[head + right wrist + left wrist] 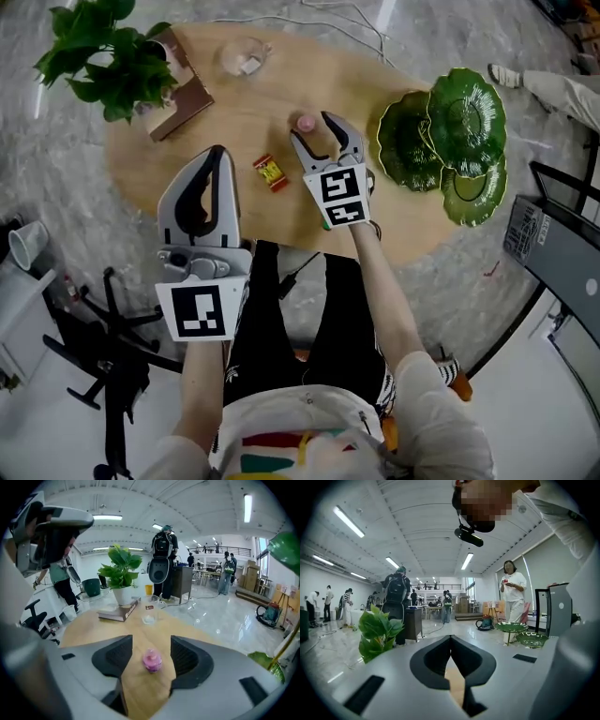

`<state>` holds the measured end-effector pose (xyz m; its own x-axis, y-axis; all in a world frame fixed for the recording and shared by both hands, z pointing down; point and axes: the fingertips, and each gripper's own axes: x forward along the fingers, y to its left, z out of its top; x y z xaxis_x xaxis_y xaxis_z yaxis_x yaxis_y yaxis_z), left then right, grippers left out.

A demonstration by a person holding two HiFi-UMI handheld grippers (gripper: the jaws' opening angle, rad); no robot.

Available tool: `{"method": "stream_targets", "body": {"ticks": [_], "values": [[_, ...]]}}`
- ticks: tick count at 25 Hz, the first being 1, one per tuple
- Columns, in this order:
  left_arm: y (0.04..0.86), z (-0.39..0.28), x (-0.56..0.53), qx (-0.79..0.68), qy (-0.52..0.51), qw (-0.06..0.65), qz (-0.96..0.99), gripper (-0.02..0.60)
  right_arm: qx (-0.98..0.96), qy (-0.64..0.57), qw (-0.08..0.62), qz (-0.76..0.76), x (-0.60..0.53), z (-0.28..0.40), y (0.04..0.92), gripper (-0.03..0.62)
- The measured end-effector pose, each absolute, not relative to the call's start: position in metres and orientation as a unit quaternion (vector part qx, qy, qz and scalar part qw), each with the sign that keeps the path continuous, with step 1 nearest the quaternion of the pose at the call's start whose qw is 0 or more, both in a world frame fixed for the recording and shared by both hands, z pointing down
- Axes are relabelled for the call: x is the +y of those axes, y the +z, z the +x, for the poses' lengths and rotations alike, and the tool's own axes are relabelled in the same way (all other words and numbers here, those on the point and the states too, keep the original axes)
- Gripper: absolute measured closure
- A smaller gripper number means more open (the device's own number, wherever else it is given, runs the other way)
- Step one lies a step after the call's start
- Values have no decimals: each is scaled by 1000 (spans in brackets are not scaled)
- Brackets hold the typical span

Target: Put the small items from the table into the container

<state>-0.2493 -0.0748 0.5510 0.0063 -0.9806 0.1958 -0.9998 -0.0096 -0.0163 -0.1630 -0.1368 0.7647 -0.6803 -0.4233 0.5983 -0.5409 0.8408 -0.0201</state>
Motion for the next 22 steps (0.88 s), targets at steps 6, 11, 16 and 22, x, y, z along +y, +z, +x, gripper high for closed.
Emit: {"method": "stream_targets", "body": {"ticks": [6, 11, 16, 22], "values": [[556, -256, -71, -706, 72, 74, 700, 574, -892, 133, 341, 265, -148, -166, 776, 524], [506, -252, -79, -705, 48, 58, 706, 574, -916, 91, 281, 272, -144, -167, 660, 525], [421, -225, -83, -692, 11, 32, 721, 574, -928, 57, 196, 310, -117, -140, 488, 523], [339, -185, -95, -648, -38, -7, 761, 574, -918, 23, 91, 384, -97, -86, 340, 523]]}}
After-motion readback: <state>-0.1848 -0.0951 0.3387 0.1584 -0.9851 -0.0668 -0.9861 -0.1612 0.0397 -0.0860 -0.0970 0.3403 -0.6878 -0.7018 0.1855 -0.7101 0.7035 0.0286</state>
